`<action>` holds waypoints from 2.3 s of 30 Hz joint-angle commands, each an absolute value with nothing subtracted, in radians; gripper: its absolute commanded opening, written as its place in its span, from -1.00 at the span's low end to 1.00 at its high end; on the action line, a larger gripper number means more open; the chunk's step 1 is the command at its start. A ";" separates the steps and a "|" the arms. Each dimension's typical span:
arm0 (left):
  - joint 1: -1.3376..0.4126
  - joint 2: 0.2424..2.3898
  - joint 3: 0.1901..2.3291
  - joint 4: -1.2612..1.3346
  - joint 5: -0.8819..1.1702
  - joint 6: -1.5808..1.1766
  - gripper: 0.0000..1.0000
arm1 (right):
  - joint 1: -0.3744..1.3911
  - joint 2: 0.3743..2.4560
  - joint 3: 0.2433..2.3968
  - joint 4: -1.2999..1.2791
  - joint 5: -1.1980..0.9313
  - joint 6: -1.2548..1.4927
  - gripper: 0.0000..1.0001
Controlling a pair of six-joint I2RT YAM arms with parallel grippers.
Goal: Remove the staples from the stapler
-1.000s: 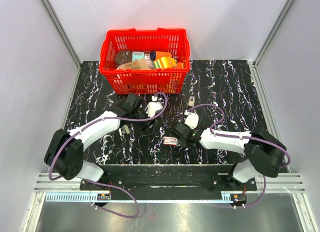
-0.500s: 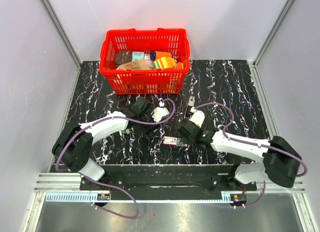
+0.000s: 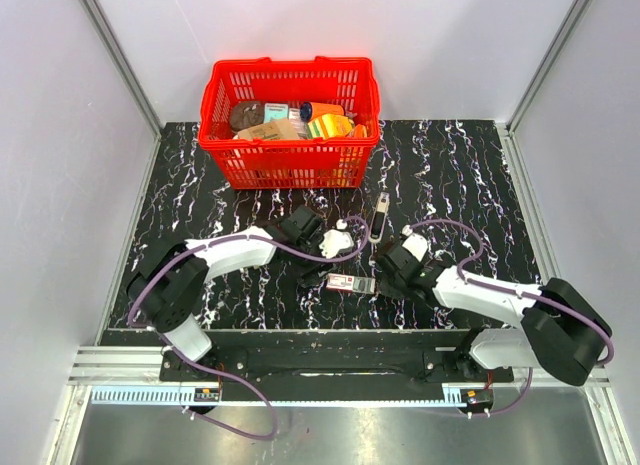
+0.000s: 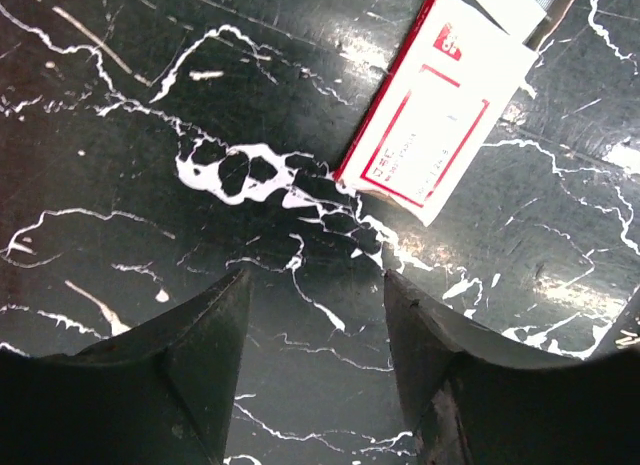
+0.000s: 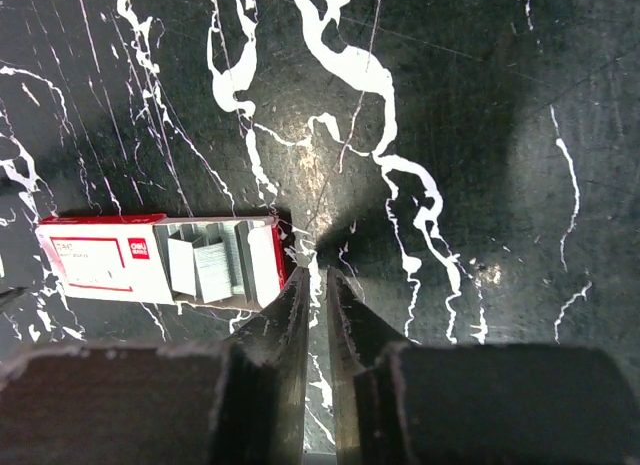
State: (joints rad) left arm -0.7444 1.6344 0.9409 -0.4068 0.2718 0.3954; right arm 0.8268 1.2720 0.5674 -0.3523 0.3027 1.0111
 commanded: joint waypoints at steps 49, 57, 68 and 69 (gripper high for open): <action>-0.816 1.732 1.051 -0.399 0.193 0.448 0.05 | 0.744 1.525 0.607 0.035 0.032 0.982 -0.89; -0.828 1.755 1.063 -0.417 0.167 0.459 0.01 | 0.750 1.548 0.604 0.063 0.003 0.986 -0.93; -0.828 1.740 1.071 -0.431 0.143 0.463 0.00 | 0.749 1.462 0.581 -0.012 0.057 0.951 -0.81; -0.830 1.740 1.071 -0.426 0.141 0.459 0.00 | 0.749 1.468 0.574 0.033 0.040 0.957 -0.81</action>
